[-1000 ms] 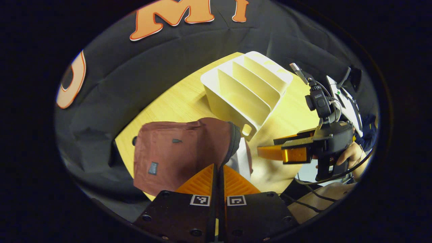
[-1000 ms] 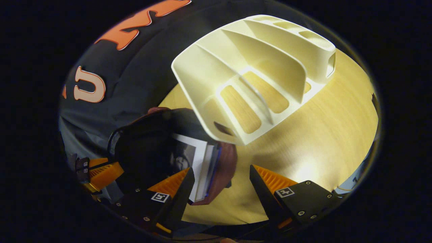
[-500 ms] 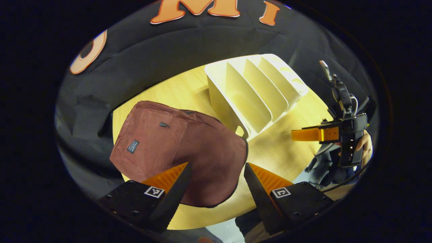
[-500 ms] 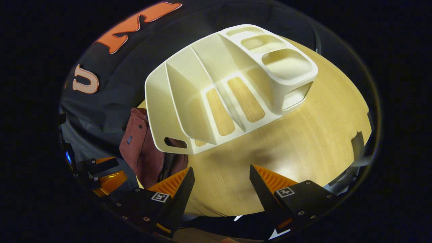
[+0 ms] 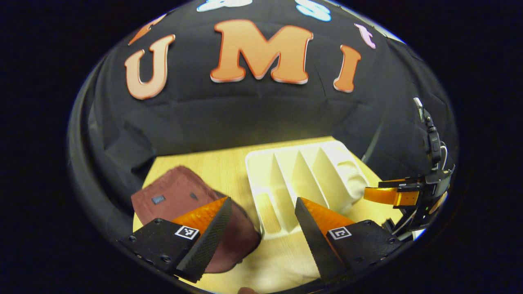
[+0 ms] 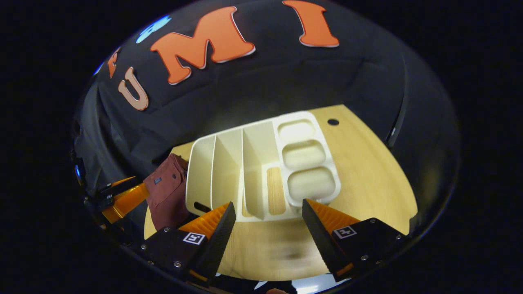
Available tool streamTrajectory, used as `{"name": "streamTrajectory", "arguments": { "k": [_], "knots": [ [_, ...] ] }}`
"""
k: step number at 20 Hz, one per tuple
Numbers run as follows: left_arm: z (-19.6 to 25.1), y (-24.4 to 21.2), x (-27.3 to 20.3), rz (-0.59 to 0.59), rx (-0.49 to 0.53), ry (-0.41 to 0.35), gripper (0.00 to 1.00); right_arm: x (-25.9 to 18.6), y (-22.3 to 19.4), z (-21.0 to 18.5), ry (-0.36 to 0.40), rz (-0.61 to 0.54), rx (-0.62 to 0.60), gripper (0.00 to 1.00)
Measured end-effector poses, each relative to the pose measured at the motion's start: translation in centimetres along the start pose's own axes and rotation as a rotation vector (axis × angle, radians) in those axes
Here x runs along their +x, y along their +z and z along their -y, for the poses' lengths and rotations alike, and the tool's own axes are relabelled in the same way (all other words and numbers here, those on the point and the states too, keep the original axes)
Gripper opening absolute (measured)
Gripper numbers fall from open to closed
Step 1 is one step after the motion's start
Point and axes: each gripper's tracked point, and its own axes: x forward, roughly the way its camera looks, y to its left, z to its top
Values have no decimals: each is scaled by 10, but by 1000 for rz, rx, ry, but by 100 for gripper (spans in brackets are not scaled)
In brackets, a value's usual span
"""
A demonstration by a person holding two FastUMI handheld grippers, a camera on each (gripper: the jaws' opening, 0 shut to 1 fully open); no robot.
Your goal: Open the schoolbag, grab two books from the bookshelf and put them into the schoolbag.
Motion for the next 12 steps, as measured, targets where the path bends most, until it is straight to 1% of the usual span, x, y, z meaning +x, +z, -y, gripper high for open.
{"name": "streamTrajectory", "arguments": {
  "k": [2, 3, 5, 6, 7, 8, 9, 10, 11, 12],
  "knots": [
    [-6, 19, 16, 126, 3, 44, 99, -12, 34, -1, -7, 125, -44, 98],
    [-8, 30, 16, 187, -3, 64, 99, -20, 48, 1, -13, 187, -58, 98],
    [-8, 53, 13, 275, -26, 90, 100, -45, 73, 10, -20, 306, -88, 97],
    [-8, 62, 13, 309, -38, 109, 98, -53, 82, 12, -29, 358, -102, 97],
    [-8, 75, 2, 339, -49, 121, 98, -58, 88, 14, -37, 404, -126, 97],
    [-8, 85, -8, 372, -59, 134, 98, -66, 92, 16, -58, 446, -148, 97],
    [-6, 88, -15, 406, -57, 130, 98, -71, 98, 16, -84, 486, -171, 97],
    [-6, 92, -17, 437, -43, 145, 98, -75, 104, 17, -99, 516, -186, 97],
    [-8, 95, -22, 465, -30, 168, 96, -76, 109, 15, -99, 532, -186, 97],
    [-11, 100, -23, 487, -25, 180, 97, -78, 109, 15, -92, 539, -177, 97]
  ]
}}
